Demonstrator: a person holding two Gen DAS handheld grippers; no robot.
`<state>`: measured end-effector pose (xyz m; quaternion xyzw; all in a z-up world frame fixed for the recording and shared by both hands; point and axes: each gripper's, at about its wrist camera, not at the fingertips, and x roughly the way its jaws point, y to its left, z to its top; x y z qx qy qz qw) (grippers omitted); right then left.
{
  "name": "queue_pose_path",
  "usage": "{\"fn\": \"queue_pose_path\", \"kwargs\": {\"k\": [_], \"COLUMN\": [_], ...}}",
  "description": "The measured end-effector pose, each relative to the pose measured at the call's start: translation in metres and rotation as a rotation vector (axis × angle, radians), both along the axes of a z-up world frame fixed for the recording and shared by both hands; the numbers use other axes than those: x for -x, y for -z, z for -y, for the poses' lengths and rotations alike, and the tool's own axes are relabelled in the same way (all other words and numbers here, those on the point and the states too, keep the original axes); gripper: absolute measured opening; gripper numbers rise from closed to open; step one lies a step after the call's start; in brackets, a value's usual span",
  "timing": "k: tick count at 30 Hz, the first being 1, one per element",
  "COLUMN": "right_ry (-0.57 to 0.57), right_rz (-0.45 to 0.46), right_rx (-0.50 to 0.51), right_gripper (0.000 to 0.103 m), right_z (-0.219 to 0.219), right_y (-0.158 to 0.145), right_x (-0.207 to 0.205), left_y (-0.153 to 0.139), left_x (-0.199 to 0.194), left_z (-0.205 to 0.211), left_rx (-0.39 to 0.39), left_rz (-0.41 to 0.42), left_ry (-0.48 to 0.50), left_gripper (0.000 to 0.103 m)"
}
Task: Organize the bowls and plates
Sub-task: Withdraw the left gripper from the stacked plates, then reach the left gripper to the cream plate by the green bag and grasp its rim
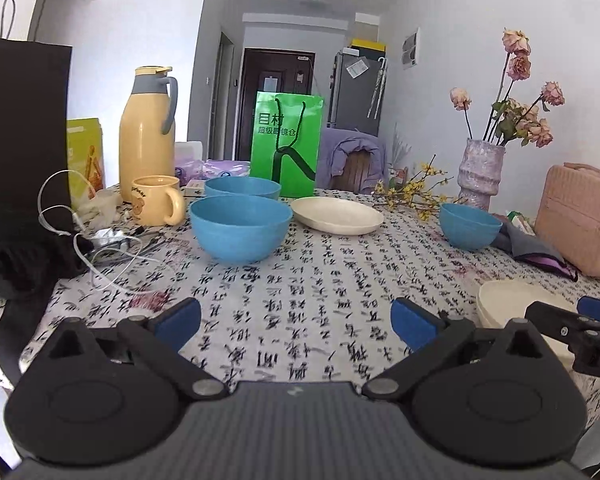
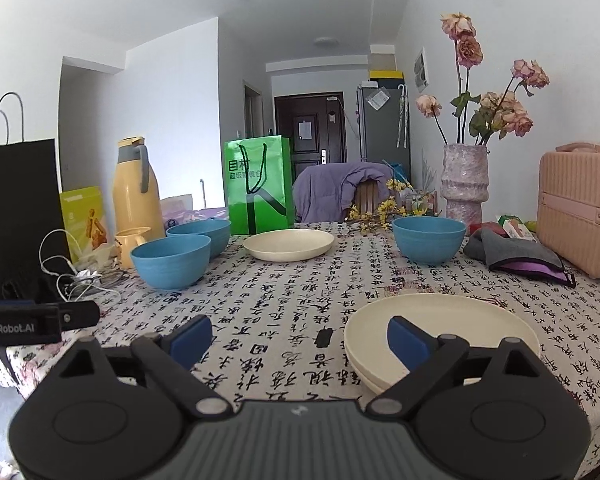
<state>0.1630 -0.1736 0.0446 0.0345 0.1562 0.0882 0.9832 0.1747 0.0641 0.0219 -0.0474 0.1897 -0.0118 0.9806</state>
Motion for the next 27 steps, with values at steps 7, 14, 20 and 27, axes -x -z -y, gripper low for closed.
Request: {"fn": "queue_pose_path", "kwargs": {"k": [7,14,20,27], "right_ry": [-0.058,-0.074,-0.086,-0.018], "right_rz": [-0.105,-0.222,-0.4,-0.592], "right_rx": [-0.149,-0.223,-0.283,-0.292], "right_gripper": [0.094,0.094,0.092,0.085], "right_z": [0.023,0.046,0.051,0.035], "right_y": [-0.046,-0.094,-0.094,-0.04], "right_x": [-0.091,-0.228,-0.353,-0.463], "left_y": [-0.055,-0.086,-0.072,-0.024], "left_x": [-0.117,-0.261,-0.368,-0.448], "left_z": [-0.009,0.001,0.015,0.034], "left_rx": [0.087,0.123,0.142,0.029], "left_rz": [-0.025,-0.179,-0.351,-0.515], "left_ry": [0.13,0.187,0.206,0.156], "left_gripper": [0.103,0.102,0.102,0.085]}}
